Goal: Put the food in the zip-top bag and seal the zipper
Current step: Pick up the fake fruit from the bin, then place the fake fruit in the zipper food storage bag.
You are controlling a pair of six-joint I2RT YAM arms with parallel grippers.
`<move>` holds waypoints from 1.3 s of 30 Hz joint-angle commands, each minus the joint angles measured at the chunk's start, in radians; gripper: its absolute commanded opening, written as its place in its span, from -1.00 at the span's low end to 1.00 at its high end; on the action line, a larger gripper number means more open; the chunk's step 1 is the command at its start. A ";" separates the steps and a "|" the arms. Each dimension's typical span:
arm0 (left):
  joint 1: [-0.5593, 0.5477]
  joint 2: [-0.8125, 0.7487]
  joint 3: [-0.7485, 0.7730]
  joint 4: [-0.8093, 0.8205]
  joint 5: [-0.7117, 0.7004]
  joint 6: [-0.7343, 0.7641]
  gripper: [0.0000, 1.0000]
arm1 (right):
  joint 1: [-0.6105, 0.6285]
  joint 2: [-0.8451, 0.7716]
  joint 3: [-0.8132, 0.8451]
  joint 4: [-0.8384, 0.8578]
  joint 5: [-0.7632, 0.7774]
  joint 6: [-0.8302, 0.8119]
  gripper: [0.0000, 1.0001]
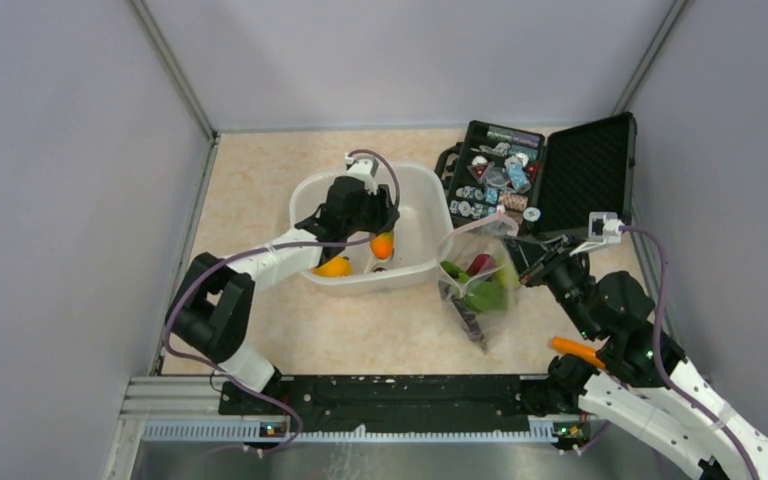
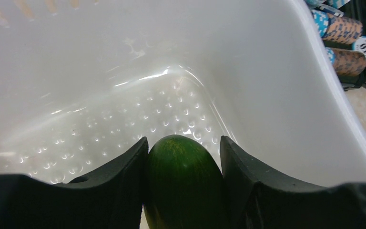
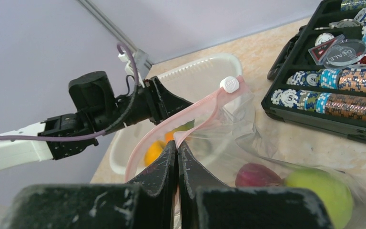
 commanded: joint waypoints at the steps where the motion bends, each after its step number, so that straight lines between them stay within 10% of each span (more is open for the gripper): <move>1: 0.016 -0.097 -0.020 0.045 0.052 -0.027 -0.30 | 0.002 -0.011 0.002 0.044 0.003 0.004 -1.00; 23: -0.034 -0.478 -0.040 0.288 0.412 -0.126 -0.25 | 0.002 0.044 -0.009 0.100 -0.034 0.017 -1.00; 39: -0.223 -0.419 -0.082 0.656 0.311 -0.110 -0.28 | 0.001 0.083 -0.010 0.149 -0.106 0.042 -1.00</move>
